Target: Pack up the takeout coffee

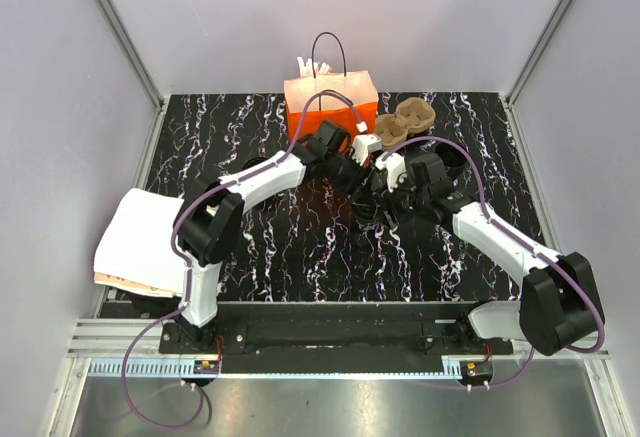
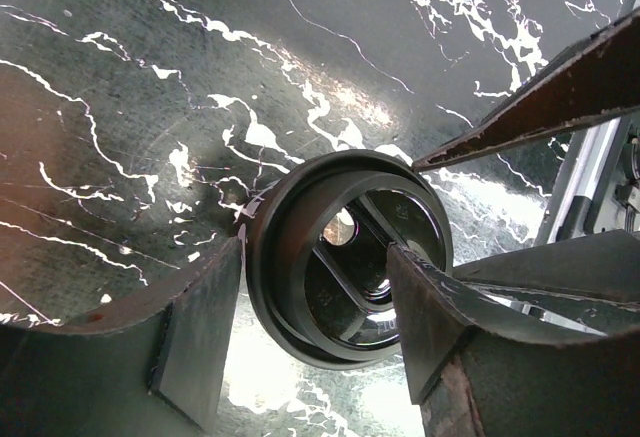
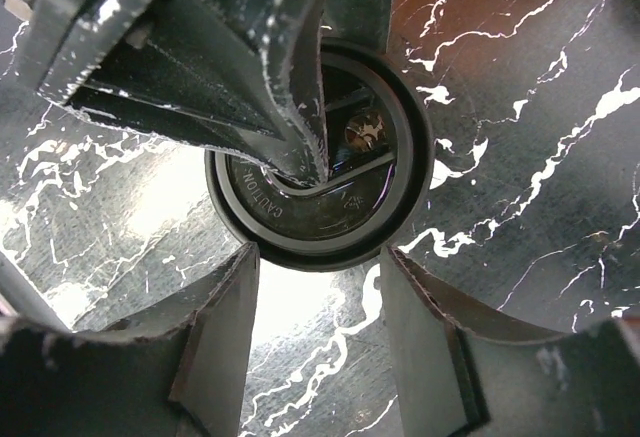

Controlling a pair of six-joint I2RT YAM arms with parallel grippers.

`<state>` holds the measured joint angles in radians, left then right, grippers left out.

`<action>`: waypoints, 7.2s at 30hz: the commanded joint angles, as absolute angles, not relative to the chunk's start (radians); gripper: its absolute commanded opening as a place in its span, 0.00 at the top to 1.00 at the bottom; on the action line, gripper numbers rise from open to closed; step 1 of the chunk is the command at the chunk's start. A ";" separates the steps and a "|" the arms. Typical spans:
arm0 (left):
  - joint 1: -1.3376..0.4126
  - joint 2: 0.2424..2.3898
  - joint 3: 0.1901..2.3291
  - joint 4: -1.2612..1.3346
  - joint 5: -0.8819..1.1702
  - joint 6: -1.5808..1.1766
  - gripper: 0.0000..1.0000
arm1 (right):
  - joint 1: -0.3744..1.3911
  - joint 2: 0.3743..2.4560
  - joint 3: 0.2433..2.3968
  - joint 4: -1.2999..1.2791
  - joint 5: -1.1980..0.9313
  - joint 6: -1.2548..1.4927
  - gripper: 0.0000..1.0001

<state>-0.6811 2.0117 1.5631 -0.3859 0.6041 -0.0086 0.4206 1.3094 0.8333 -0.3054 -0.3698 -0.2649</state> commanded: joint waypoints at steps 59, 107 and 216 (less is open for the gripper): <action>-0.657 2.036 1.420 -0.279 0.497 -0.129 0.45 | 0.192 1.477 0.945 -0.396 -0.666 0.097 0.48; -0.653 2.102 1.411 -0.305 0.451 -0.129 0.49 | 0.178 1.635 0.959 -0.333 -0.577 0.229 0.50; -0.618 1.796 1.686 -0.564 0.692 0.038 0.01 | 0.328 1.422 1.143 -0.488 -0.351 -0.043 0.49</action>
<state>-0.6453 1.9095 1.6752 -0.5358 0.6567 -0.0257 0.2802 1.4509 1.1385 -0.5026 -0.4149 0.0170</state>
